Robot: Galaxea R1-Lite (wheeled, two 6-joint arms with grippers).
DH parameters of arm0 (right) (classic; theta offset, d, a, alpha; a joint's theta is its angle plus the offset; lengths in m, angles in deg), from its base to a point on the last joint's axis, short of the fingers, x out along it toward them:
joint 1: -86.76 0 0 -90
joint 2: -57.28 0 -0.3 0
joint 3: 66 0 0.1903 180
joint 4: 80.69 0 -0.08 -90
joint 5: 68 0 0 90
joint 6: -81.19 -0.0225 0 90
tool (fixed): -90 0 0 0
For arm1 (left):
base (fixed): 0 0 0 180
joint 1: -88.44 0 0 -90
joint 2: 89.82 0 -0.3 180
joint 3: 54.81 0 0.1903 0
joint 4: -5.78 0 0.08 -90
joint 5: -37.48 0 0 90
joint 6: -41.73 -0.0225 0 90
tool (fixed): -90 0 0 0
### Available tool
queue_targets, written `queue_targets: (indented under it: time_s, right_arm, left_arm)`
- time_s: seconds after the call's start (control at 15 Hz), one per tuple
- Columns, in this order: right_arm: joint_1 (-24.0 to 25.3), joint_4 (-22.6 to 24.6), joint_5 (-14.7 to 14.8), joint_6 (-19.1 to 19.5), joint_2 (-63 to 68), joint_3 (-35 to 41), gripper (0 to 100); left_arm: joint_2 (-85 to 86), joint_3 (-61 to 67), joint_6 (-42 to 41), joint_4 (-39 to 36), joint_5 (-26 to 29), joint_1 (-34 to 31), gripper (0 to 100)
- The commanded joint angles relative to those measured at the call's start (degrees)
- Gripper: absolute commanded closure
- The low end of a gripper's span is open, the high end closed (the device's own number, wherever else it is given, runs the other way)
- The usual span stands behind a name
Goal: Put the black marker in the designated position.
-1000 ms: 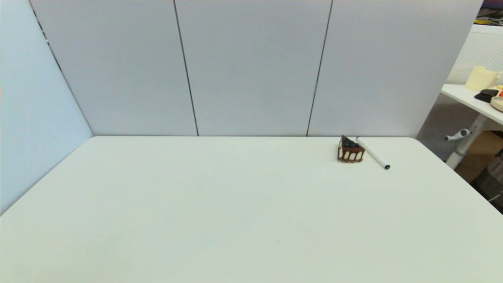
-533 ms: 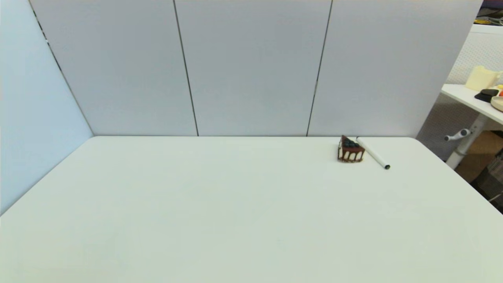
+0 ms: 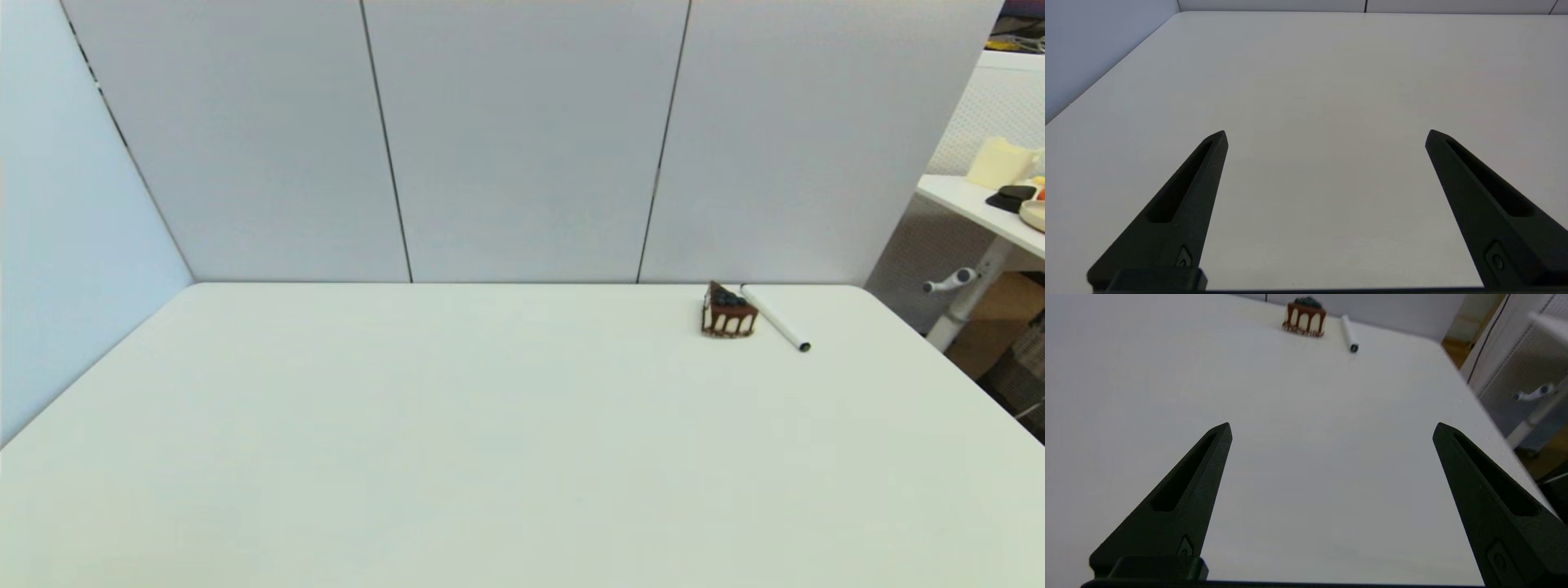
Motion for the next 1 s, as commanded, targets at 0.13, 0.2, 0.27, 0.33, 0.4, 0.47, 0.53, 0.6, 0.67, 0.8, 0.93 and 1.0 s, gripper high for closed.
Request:
queue_targets:
  time_s: [0.13, 0.2, 0.27, 0.33, 0.4, 0.47, 0.53, 0.6, 0.67, 0.8, 0.93, 1.0]
  right_arm:
    - [0.0, -0.4, -0.1, -1.4, 0.1, -0.3, 0]
    - [0.0, -0.4, -0.1, -1.4, 0.1, -0.3, 0]
    - [0.0, -0.3, -0.1, -1.6, 0.1, -0.3, 0]
    - [0.0, -0.4, -0.1, -1.7, 0.1, -0.3, 0]
    - [0.0, -0.5, -0.1, -1.8, 0.1, -0.3, 0]
    - [0.0, -0.4, -0.1, -1.8, 0.1, -0.3, 0]
    - [0.0, -0.4, -0.1, -1.7, 0.1, -0.3, 0]
    - [0.0, -0.4, -0.1, -1.5, 0.1, -0.3, 0]
    - [0.0, -0.4, -0.1, -1.5, 0.1, -0.3, 0]
    - [0.0, -0.3, -0.1, -1.6, 0.1, -0.3, 0]
    - [0.0, -0.4, -0.1, -1.7, 0.1, -0.3, 0]
    - [0.0, -0.4, -0.1, -1.7, 0.1, -0.3, 0]
  left_arm:
    - [0.0, 0.0, 0.0, 0.1, 0.0, 0.0, 0]
    - [0.0, 0.0, 0.0, 0.1, 0.0, 0.0, 0]
    - [0.0, 0.0, 0.0, 0.0, 0.0, 0.0, 0]
    - [0.0, 0.0, 0.0, 0.0, 0.0, 0.0, 0]
    - [0.0, 0.0, 0.0, 0.0, 0.0, 0.0, 0]
    - [0.0, 0.0, 0.0, 0.0, 0.0, 0.0, 0]
    - [0.0, 0.0, 0.0, 0.0, 0.0, 0.0, 0]
    - [0.0, 0.0, 0.0, 0.0, 0.0, 0.0, 0]
    - [0.0, 0.0, 0.0, 0.0, 0.0, 0.0, 0]
    - [0.0, 0.0, 0.0, 0.0, 0.0, 0.0, 0]
    - [0.0, 0.0, 0.0, 0.0, 0.0, 0.0, 0]
    - [0.0, 0.0, 0.0, 0.0, 0.0, 0.0, 0]
